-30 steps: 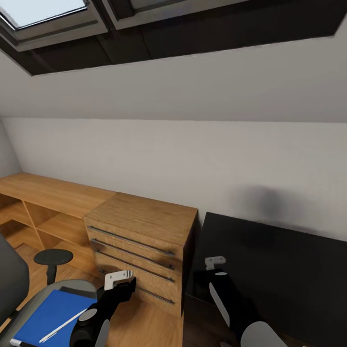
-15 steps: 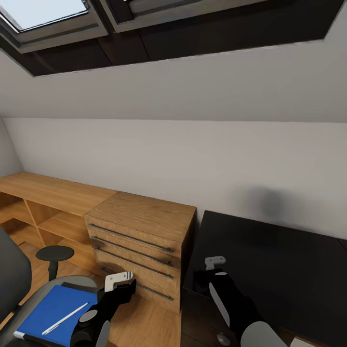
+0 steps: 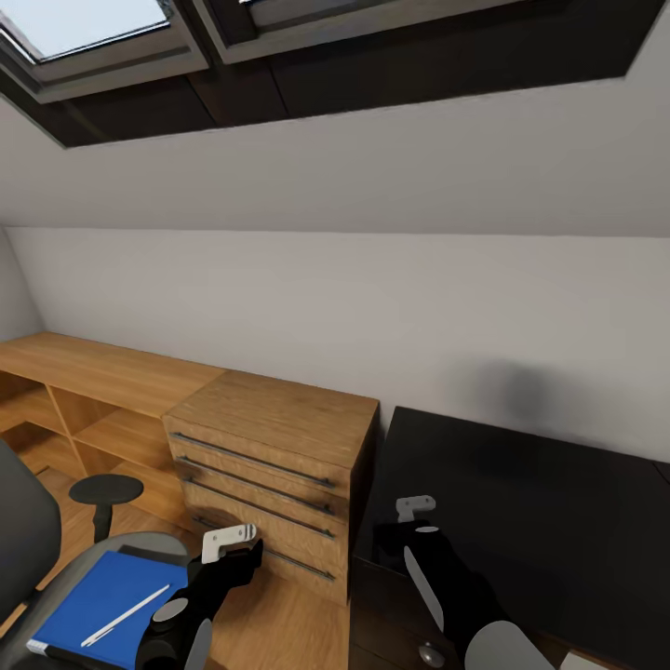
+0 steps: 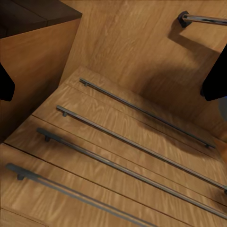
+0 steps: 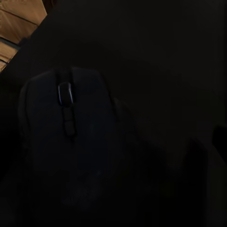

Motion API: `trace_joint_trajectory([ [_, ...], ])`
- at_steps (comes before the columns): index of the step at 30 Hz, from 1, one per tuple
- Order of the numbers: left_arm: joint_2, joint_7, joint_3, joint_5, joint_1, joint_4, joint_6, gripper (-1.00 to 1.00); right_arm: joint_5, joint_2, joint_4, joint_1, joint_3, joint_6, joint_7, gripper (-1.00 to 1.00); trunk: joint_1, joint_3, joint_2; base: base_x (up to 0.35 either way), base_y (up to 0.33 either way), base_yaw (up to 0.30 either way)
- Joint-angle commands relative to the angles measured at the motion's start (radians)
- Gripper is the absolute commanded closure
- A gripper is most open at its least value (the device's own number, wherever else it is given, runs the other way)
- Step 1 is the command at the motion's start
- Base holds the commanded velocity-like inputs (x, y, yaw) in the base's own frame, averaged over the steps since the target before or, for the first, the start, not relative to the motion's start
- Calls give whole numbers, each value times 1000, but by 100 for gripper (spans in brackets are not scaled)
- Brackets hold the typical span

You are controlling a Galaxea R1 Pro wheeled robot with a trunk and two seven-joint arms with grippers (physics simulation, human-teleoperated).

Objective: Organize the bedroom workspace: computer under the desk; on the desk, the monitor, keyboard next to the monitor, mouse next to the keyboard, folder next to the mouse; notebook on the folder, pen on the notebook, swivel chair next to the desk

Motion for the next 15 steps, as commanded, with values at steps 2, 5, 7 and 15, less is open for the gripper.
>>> trace_joint_trajectory([
  [2,0,7,-1,7,-1,-1,5,-100,-1,0,-1,-1,3,6,-5,-100,-8,5,14,0,0,0],
  [5,0,8,-1,6,-1,-1,5,-100,-1,0,-1,-1,3,6,-5,-100,-19,15,35,0,0,0],
  [7,0,8,-1,6,-1,-1,5,-100,-1,0,-2,-1,3,6,-5,-100,-27,21,49,0,0,0],
  [15,-1,8,-1,4,-1,-1,5,-100,-1,0,-6,-1,3,5,-6,-100,-58,46,105,0,0,0],
])
